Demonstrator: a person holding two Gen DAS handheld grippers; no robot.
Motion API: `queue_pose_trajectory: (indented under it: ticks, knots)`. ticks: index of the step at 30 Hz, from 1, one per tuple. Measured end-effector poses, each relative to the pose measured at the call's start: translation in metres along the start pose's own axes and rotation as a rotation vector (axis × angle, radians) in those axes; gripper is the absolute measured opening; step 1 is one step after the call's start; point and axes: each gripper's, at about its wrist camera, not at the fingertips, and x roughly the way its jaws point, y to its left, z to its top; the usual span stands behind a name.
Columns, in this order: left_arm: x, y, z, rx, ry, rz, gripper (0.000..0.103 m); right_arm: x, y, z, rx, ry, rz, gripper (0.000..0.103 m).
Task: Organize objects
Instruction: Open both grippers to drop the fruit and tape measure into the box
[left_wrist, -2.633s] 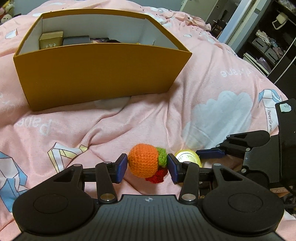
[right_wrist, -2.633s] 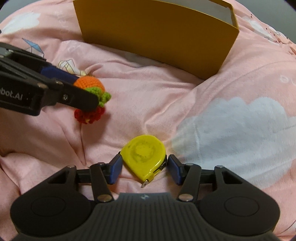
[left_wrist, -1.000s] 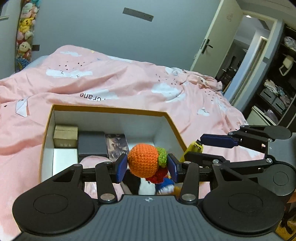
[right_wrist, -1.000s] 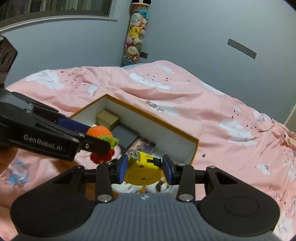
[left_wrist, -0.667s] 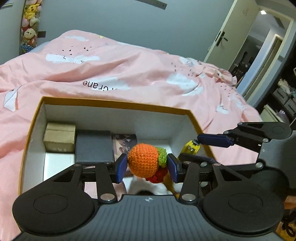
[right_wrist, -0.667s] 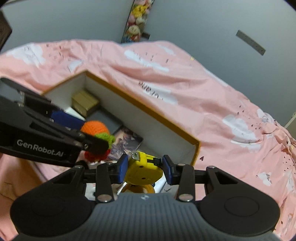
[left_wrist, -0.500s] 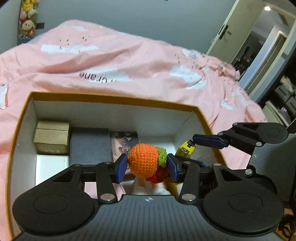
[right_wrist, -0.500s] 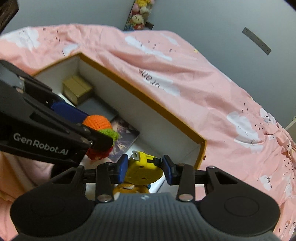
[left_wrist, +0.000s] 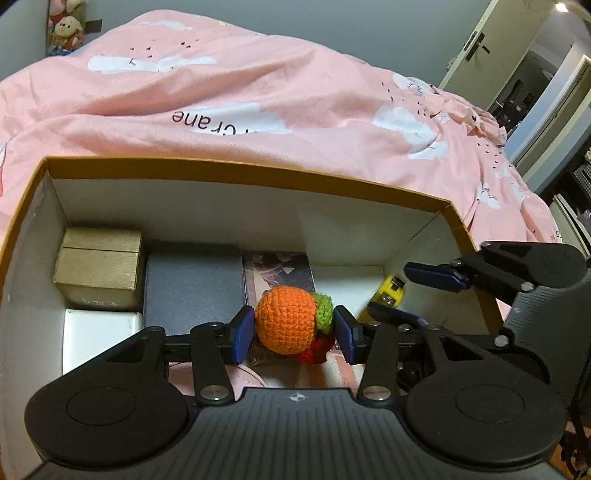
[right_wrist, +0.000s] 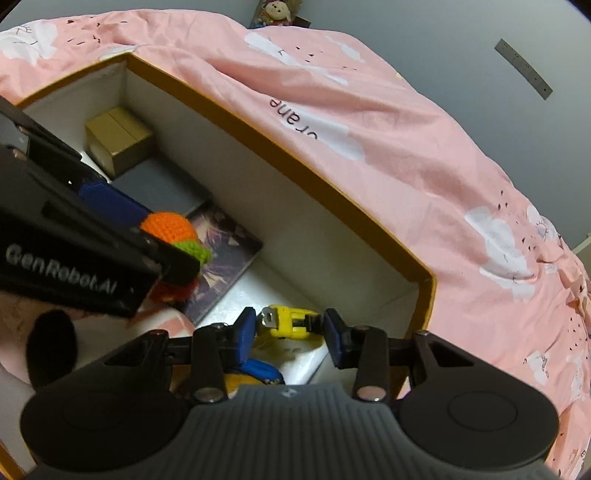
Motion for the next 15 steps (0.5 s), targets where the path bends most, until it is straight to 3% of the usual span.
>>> queue_pose_trajectory:
  ticks: [15]
  knots:
    - [0.006,-0.011,0.000,0.014,0.001,0.027,0.054,-0.025,0.001,-0.008,-0.026,-0.055,-0.051,0.048]
